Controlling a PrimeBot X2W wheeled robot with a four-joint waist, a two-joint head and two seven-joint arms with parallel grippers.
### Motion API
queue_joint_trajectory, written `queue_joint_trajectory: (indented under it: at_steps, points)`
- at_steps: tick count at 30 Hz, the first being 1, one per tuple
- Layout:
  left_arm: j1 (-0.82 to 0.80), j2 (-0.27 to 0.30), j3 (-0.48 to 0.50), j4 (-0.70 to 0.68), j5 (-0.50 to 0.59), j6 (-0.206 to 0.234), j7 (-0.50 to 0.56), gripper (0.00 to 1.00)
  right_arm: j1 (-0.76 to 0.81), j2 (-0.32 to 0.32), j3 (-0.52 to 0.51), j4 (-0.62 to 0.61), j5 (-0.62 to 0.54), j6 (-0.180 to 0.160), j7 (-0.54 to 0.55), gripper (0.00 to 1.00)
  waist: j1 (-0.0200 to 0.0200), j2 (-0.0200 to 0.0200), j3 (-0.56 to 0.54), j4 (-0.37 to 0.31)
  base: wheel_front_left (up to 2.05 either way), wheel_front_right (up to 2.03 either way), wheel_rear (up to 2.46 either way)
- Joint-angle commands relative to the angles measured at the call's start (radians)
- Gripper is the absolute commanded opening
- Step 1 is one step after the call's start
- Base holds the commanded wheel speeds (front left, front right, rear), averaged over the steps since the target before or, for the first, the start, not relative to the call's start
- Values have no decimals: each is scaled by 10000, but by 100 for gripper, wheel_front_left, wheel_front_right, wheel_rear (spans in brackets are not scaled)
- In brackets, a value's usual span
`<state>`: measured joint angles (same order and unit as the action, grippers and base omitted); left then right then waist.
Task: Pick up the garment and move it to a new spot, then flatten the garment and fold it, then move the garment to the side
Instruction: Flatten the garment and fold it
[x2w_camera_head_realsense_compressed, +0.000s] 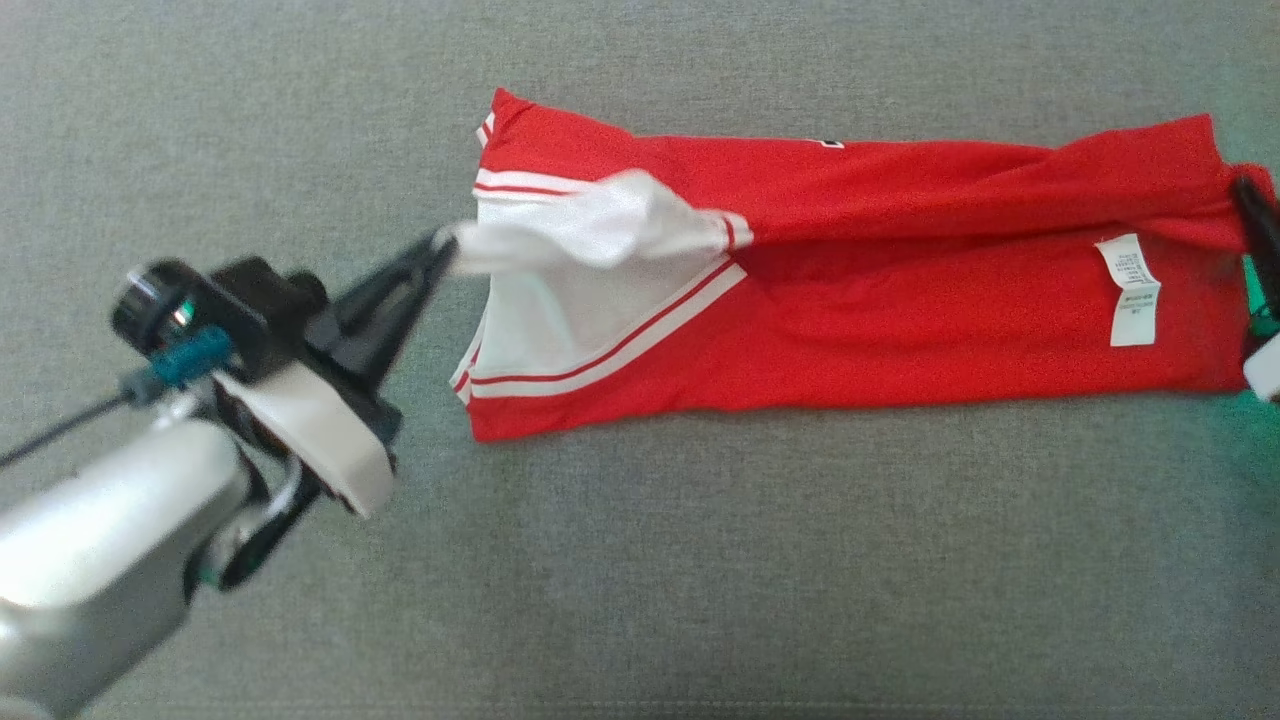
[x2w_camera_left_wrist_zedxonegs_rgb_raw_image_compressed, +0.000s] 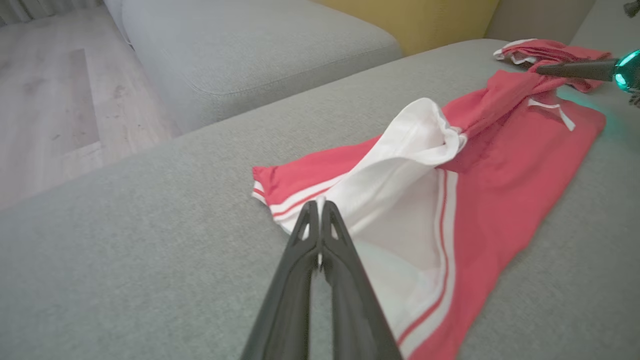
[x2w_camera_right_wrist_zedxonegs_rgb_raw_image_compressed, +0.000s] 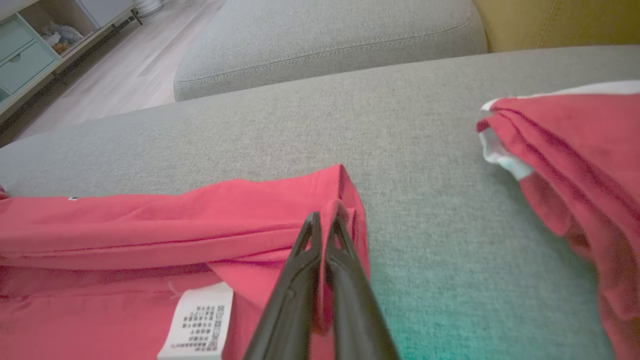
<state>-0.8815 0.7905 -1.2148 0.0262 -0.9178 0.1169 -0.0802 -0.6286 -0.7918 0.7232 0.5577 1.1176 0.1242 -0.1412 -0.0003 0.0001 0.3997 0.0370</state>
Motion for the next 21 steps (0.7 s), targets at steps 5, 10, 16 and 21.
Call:
queue_joint_trajectory:
  at_steps: [5,10,16,21]
  points:
    - [558,186,329,-530,-202,739,-406,100,797,1,-354,33,-83,65,-193,96,3,-1,-13,-13,0,0,0]
    - [1359,-656,778,188,-289,2041,-1414,100,1320,619,-988,450,-289,65,-808,100,3,-1,-320,39,0,0,0]
    - [2892,-2047,2180,233,526,3571,-1805,100,2461,1406,-2884,443,-1372,65,-1194,100,3,-1,-803,162,0,0,0]
    - [4733,-3345,3881,-407,2547,4185,-1812,100,3366,2641,-5026,-158,-2787,65,-1202,100,3,-1,-1133,314,0,0,0]
